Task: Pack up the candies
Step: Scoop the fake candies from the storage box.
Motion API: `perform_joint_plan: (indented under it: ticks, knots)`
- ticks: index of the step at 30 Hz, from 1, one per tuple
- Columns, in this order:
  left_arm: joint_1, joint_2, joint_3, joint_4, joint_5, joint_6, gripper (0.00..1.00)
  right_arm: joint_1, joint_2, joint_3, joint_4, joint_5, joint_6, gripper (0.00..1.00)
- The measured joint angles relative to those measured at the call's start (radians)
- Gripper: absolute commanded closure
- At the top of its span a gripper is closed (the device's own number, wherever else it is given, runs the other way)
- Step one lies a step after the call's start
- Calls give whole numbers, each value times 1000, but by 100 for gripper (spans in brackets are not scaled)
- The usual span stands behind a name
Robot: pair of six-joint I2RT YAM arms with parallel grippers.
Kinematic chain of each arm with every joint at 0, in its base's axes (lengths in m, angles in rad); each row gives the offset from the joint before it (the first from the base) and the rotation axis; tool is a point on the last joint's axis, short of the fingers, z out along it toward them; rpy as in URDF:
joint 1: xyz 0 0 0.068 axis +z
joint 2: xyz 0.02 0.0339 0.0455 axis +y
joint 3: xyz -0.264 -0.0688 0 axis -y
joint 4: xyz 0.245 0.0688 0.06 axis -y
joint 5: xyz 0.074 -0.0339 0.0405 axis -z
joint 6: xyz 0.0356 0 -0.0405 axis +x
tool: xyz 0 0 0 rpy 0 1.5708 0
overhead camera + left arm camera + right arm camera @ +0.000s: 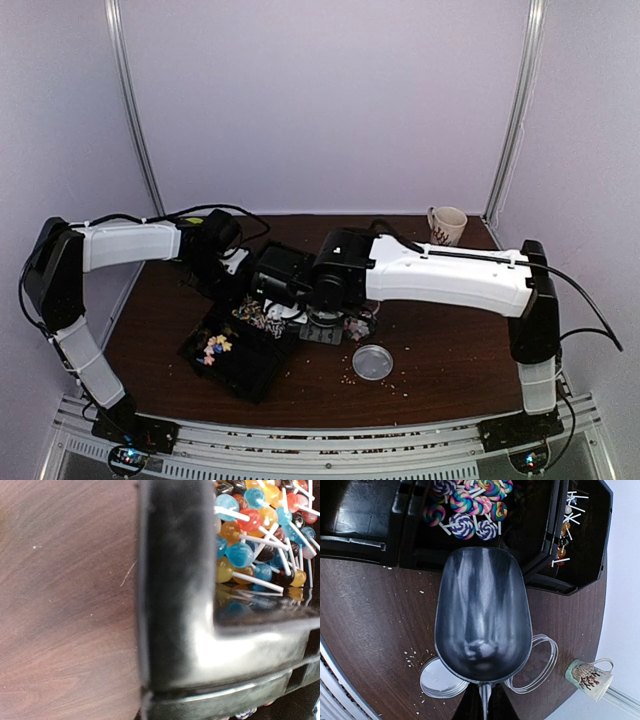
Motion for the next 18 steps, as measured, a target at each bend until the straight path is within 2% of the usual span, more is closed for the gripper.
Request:
perform_joint_plan:
  ticks: [10, 18]
  knots:
    - [-25, 0, 0, -16, -51, 16, 100, 6, 134, 143, -66, 117, -42, 100]
    - [-31, 0, 0, -20, -70, 31, 100, 33, 206, 188, -59, 201, -108, 100]
